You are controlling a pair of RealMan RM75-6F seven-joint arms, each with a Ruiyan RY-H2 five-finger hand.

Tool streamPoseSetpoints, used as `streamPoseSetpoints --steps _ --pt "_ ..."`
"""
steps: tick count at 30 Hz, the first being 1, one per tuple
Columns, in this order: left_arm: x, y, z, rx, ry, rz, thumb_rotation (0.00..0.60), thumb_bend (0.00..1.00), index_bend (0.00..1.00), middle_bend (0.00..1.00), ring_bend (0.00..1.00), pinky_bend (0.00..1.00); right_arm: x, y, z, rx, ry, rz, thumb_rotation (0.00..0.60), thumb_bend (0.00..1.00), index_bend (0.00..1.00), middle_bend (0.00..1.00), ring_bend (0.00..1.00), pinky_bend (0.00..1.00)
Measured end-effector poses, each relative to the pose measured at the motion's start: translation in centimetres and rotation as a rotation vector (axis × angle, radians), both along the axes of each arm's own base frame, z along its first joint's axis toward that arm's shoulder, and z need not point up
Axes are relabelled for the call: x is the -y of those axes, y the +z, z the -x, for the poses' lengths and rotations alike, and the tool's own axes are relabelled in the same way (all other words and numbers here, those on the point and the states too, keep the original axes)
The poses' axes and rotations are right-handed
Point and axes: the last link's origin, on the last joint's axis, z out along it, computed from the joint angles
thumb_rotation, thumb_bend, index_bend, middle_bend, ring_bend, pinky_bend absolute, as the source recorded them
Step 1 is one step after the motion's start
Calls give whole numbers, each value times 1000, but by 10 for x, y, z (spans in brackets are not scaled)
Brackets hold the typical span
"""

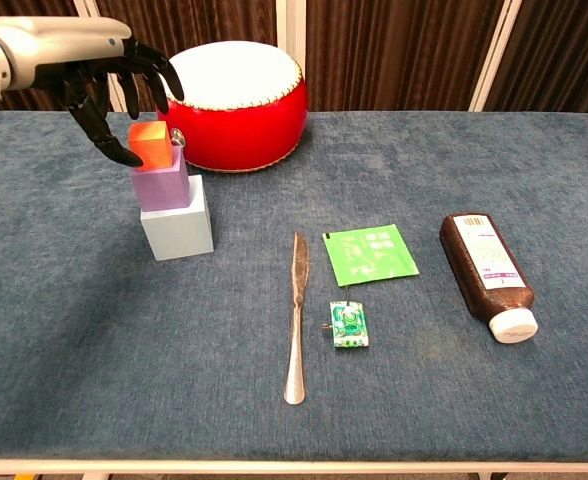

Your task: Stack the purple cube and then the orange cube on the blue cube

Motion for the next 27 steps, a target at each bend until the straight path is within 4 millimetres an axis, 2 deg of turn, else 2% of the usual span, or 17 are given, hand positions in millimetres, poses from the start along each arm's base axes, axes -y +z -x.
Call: streamPoseSetpoints --steps 5,11,14,16,19,23,27 --pt "7 22 9 -91 -10 -43 600 100 310 350 353 477 0 1 0 4 1 1 600 220 0 0 0 0" --pt "22 49 36 -196 -18 -194 600 102 310 340 289 411 -1 1 -1 4 3 0 600 219 0 0 0 0" --pt "36 58 55 -245 -35 -289 600 100 288 249 197 327 -1 0 -2 1 4 -3 600 220 0 0 0 0" --pt "48 62 69 -286 -53 -354 600 95 227 148 129 266 -1 -1 -2 0 4 -6 600 220 0 0 0 0" --pt "67 60 89 -348 -86 -441 600 92 167 88 91 228 0 -2 -2 -2 3 -8 600 219 0 0 0 0" --pt "96 45 116 -392 -88 -490 600 92 145 77 86 217 0 -2 -2 -2 3 -7 600 219 0 0 0 0" --pt "115 35 132 -404 -66 -494 600 92 139 77 85 209 0 -2 -2 -4 2 -8 600 219 0 0 0 0"
